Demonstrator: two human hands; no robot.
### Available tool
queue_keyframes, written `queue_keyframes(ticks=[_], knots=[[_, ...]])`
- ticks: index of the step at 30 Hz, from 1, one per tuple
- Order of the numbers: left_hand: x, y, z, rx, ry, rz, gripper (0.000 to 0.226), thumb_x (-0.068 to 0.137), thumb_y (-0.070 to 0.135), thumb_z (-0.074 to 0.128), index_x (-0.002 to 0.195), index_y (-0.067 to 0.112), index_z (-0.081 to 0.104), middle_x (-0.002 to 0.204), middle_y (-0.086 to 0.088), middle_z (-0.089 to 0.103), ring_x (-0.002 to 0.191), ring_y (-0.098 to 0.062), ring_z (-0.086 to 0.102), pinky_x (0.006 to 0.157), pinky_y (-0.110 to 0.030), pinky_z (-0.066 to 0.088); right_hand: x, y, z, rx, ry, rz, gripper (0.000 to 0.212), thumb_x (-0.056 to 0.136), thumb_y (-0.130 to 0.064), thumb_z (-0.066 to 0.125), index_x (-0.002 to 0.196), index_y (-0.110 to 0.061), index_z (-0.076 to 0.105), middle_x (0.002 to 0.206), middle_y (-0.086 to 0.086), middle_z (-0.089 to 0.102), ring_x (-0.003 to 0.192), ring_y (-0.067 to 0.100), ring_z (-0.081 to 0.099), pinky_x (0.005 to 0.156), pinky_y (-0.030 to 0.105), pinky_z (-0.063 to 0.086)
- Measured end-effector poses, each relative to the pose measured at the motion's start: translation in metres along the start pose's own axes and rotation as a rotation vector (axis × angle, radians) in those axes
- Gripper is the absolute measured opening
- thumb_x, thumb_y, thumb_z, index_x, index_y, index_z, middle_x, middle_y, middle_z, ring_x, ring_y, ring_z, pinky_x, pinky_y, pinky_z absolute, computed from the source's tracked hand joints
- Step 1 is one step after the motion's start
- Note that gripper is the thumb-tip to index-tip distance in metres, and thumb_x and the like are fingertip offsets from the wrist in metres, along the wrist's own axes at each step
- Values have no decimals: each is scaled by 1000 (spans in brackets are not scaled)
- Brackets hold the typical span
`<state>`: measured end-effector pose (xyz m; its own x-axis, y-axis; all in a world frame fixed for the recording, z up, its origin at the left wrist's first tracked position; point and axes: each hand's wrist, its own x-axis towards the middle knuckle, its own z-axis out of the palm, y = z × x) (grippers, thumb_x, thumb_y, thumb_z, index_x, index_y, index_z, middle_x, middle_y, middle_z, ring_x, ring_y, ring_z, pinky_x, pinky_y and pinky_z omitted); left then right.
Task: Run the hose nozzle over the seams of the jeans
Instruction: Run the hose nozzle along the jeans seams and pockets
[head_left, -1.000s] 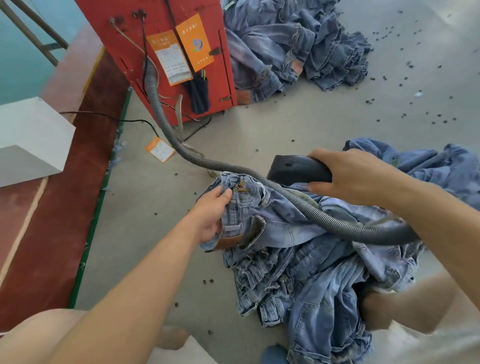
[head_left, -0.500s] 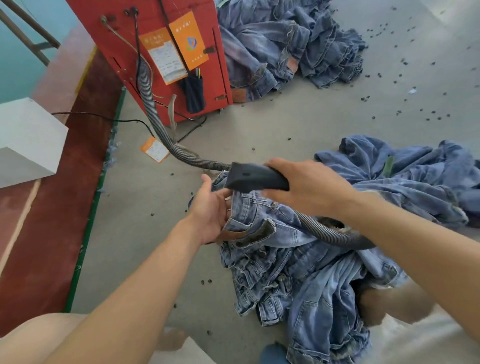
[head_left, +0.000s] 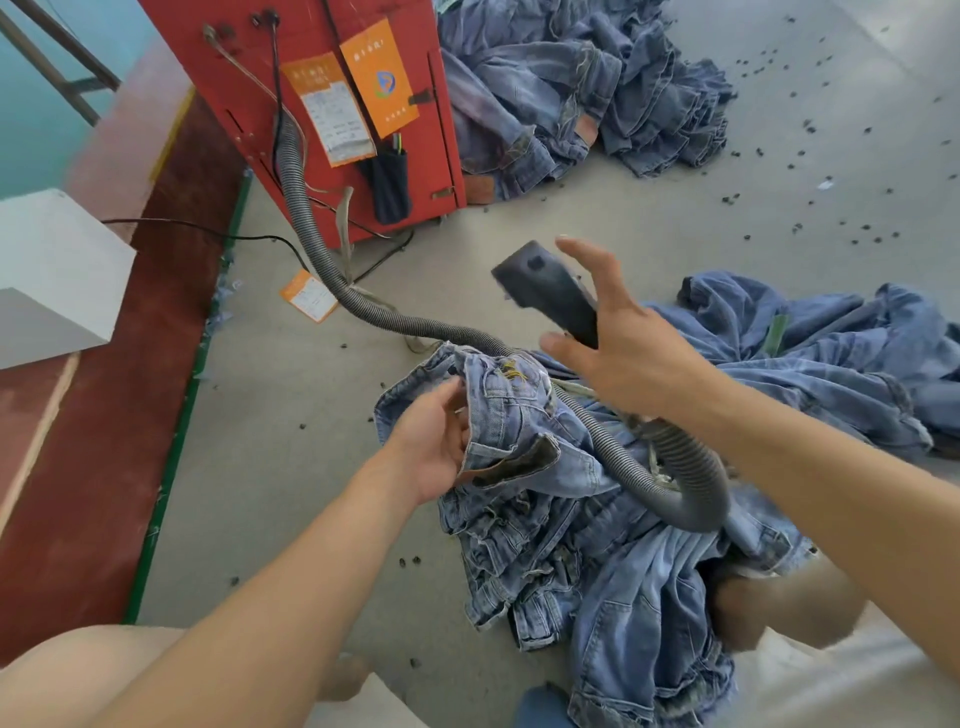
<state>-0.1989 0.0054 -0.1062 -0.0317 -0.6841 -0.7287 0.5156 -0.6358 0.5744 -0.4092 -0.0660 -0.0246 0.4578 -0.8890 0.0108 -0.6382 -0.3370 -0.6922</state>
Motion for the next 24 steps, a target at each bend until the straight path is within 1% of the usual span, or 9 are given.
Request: queue_keyframes(ticks=[3, 6, 8, 10, 13, 17, 19, 21, 24], knots=[[-4, -7, 14, 86, 76, 39, 37, 103, 25, 59, 129, 1, 69, 129, -23, 69, 127, -41, 62, 108, -56, 49, 2, 4, 3, -22, -115, -32, 57, 104, -26, 58, 147, -53, 31, 94, 11, 62, 63, 19, 62, 55, 26, 49], [-11, -11, 28, 82, 67, 75, 35, 102, 23, 64, 130, 2, 67, 121, -22, 73, 103, -34, 73, 92, -48, 61, 4, 6, 19, -108, -158, 34, 19, 104, -48, 51, 123, -49, 56, 87, 3, 52, 61, 14, 53, 55, 29, 39], [-13, -14, 37, 64, 34, 105, 29, 100, 22, 66, 124, 6, 68, 108, -17, 77, 81, -24, 77, 71, -36, 65, 2, 7, 31, -183, -158, 104, 35, 92, -76, 48, 108, -46, 53, 90, 0, 47, 66, 17, 55, 55, 29, 37], [-13, -20, 42, 79, 2, 125, 20, 101, 20, 66, 117, 10, 69, 100, -14, 79, 77, -20, 77, 68, -32, 64, 2, 8, 38, -235, -134, 145, 55, 80, -91, 47, 97, -39, 50, 90, 0, 45, 69, 16, 52, 55, 26, 36], [-11, -27, 49, 132, 49, 191, 15, 99, 18, 70, 113, 14, 66, 99, -9, 79, 81, -15, 76, 71, -28, 61, 9, 9, 38, -287, -113, 130, 43, 88, -70, 59, 89, -28, 53, 78, 0, 53, 74, 17, 49, 55, 30, 36], [-7, -25, 42, 335, 118, 252, 34, 94, 17, 75, 123, 18, 58, 109, -4, 74, 93, -16, 72, 80, -32, 60, 16, 8, 33, -275, -168, 74, 14, 101, -33, 54, 91, -24, 58, 70, -8, 55, 75, 24, 55, 62, 36, 42], [-4, -16, 27, 691, 228, 320, 47, 90, 29, 80, 126, 20, 51, 110, 5, 69, 101, -17, 67, 82, -34, 58, 16, 11, 25, -222, -188, 54, 14, 104, -31, 56, 92, -25, 60, 70, -7, 57, 67, 17, 54, 57, 31, 41], [-2, -8, 11, 1105, 316, 298, 79, 85, 50, 80, 144, 17, 39, 128, 3, 59, 113, -20, 61, 89, -36, 55, 16, 17, 18, -89, -205, 73, 15, 103, -31, 59, 89, -26, 63, 68, -7, 61, 57, 9, 53, 52, 24, 41], [1, -11, 3, 1382, 176, 18, 103, 88, 77, 55, 159, 9, 24, 153, -12, 46, 125, -29, 54, 95, -38, 50, 15, 23, 14, 193, -145, 198, 15, 102, -25, 63, 89, -22, 68, 57, -8, 56, 42, 5, 45, 42, 20, 39]])
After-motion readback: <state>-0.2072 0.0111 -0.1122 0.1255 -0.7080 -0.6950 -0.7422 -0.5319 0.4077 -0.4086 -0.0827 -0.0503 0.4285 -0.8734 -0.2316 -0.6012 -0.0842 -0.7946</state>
